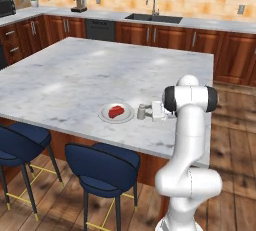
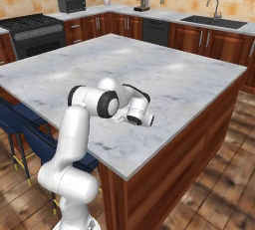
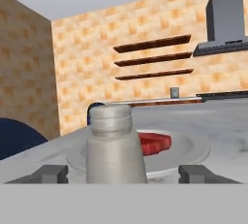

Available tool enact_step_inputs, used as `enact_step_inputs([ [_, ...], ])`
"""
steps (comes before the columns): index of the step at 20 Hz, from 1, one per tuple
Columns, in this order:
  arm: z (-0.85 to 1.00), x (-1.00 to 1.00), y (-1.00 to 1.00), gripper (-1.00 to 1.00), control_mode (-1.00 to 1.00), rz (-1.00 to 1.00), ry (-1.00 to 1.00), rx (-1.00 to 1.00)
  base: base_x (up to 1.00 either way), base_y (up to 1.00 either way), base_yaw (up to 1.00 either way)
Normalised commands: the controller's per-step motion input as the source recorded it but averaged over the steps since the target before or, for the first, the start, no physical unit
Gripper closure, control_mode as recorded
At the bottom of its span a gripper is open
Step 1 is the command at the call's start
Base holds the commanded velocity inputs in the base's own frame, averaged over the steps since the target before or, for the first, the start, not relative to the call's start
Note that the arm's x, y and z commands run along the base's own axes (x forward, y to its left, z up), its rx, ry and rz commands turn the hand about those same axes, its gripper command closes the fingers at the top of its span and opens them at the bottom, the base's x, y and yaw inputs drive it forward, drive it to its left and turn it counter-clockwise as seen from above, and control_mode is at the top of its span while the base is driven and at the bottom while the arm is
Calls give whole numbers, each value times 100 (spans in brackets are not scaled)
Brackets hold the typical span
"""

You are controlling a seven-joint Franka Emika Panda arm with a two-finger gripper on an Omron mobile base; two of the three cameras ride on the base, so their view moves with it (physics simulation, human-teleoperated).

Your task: Retrieve the shaker from the cabinet and place it next the steak on a plate on the dining table.

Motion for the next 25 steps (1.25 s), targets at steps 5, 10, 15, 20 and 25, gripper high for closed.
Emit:
enact_step_inputs([
  [5, 0, -29, -25, -100, -100, 0, -7, 1, 0, 0, 0],
  [10, 81, -71, -12, -100, -100, 1, -21, 7, 0, 0, 0],
  [15, 100, -39, 0, -100, -100, 1, 0, 1, 0, 0, 0],
  [20, 100, -10, 0, -100, -100, 0, 5, 0, 0, 0, 0],
  [25, 100, -50, 0, -100, -100, 0, 1, 0, 0, 0, 0],
])
